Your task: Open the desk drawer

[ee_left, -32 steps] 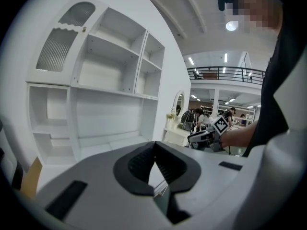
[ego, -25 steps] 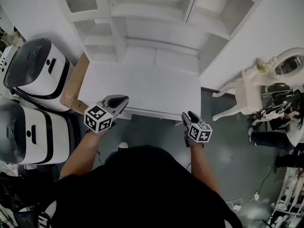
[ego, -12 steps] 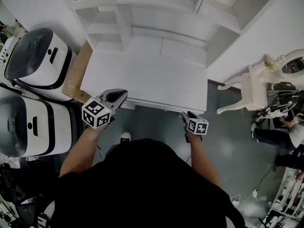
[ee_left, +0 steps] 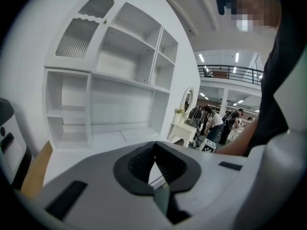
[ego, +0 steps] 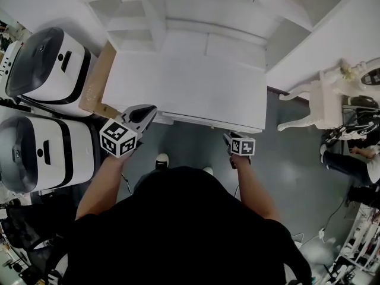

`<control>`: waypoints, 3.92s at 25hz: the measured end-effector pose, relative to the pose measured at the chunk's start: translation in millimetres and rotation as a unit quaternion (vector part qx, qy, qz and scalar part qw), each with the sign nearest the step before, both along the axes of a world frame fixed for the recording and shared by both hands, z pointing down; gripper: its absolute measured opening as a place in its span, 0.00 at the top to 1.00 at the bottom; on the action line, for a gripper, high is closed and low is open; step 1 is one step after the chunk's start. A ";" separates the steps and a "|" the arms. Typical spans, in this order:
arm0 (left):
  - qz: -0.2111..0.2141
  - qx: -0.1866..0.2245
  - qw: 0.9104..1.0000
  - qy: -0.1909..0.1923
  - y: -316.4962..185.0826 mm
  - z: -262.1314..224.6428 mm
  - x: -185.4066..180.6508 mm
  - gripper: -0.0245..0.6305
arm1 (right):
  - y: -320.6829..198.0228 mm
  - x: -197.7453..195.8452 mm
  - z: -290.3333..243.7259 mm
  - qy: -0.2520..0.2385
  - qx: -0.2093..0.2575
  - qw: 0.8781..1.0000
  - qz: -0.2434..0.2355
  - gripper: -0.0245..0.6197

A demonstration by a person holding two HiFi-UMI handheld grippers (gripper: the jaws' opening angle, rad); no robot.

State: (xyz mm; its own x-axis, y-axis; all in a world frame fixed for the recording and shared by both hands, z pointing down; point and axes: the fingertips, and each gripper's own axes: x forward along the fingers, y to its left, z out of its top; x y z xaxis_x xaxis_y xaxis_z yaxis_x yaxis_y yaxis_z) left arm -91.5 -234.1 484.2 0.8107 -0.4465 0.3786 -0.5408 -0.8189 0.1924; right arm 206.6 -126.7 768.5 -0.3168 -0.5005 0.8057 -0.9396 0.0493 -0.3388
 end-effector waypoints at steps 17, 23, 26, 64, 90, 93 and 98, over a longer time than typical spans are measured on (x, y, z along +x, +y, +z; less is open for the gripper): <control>-0.004 -0.045 0.998 -0.031 2.6 37.9 -30.6 0.95 | -14.0 -32.3 75.3 -0.013 -0.048 0.999 -0.004 0.73; 0.009 -0.069 0.997 -0.042 6.6 56.7 -27.9 0.95 | -20.9 -32.8 99.6 -0.025 -0.055 0.998 0.028 0.73; 0.018 -0.081 0.995 -0.049 7.7 66.8 -25.4 0.95 | -23.6 -32.7 112.3 -0.030 -0.062 0.997 0.039 0.74; 0.035 -0.138 0.987 -0.074 2.8 118.9 -57.6 0.95 | -55.0 -41.4 185.2 -0.029 -0.087 0.989 0.113 0.82; 0.062 -0.138 0.986 -0.067 19.6 118.2 -47.9 0.95 | -7.6 -60.1 186.0 -0.010 -0.128 0.990 0.062 0.83; 0.068 -0.135 0.986 -0.067 23.9 116.9 -46.8 0.95 | 7.6 -64.8 186.4 -0.011 -0.131 0.989 0.062 0.83; 0.079 -0.131 0.986 -0.069 32.7 115.7 -42.1 0.95 | 32.2 -71.6 187.2 -0.012 -0.135 0.989 0.056 0.83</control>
